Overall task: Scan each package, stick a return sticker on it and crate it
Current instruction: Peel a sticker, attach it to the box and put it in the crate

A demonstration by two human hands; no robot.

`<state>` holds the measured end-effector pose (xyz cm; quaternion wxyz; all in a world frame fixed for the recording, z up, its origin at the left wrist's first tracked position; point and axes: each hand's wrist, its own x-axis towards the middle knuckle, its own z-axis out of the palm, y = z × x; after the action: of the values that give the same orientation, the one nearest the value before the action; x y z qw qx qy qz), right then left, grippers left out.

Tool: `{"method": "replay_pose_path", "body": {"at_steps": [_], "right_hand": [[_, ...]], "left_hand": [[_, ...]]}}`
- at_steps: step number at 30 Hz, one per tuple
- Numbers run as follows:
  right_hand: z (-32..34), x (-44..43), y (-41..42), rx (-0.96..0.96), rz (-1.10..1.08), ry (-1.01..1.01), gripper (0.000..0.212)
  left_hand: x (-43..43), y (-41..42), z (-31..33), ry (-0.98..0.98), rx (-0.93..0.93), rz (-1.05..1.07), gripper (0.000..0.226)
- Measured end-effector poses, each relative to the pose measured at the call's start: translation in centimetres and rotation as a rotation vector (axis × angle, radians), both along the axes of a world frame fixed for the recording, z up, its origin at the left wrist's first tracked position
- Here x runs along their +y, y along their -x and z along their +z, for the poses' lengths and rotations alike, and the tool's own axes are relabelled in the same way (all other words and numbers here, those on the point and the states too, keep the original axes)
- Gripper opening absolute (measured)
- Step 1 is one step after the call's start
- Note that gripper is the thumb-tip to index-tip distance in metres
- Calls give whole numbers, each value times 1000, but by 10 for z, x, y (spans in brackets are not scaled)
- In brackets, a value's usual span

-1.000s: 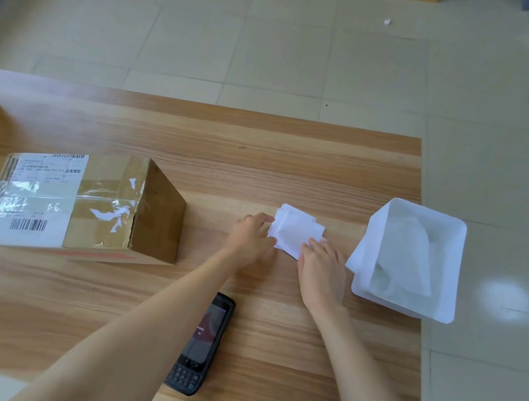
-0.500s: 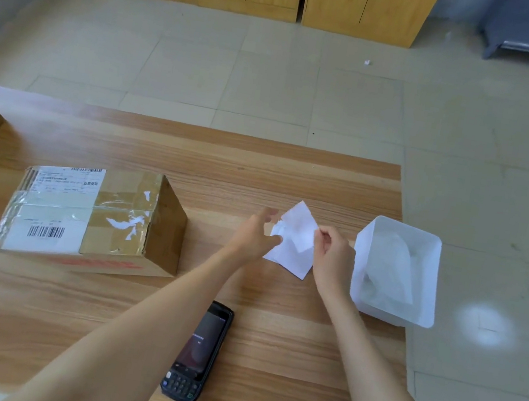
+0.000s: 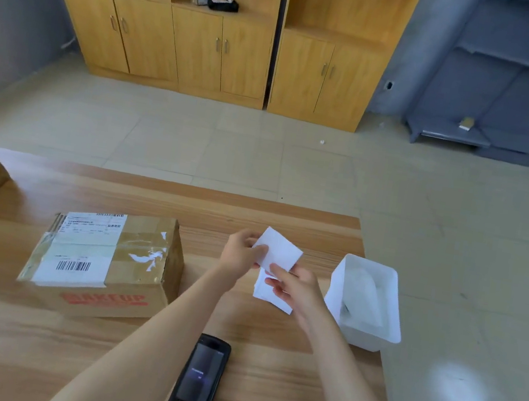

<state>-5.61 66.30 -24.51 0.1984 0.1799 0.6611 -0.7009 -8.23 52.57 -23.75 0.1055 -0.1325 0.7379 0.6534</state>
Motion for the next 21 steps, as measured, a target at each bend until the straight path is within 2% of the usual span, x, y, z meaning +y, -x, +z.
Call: {"method": "replay_pose_path", "body": {"at_steps": [4,6,11,13,15,18,21], "right_hand": [[5,-11,-10,52,7,-26,7],[9,-12,-10,90,19,-79,10],[19,-9,-8,201,83,-259,17],[21,-8,-8,225,110,-313,21],[21,-7,-7,243,131,-357,26],[23,-7,-9,263,134,-408,35],[26,-6,-10,262,147,-438,33]], "left_hand": [[-13,-9,4,-23,-2,51,31],[-19,-11,6,-7,14,47,34],[-29,-13,18,103,107,-123,57],[-32,-12,22,191,147,-240,69],[-37,-10,24,358,180,-342,77],[-38,-9,26,524,238,-467,79],[-34,-10,30,612,282,-517,80]]}}
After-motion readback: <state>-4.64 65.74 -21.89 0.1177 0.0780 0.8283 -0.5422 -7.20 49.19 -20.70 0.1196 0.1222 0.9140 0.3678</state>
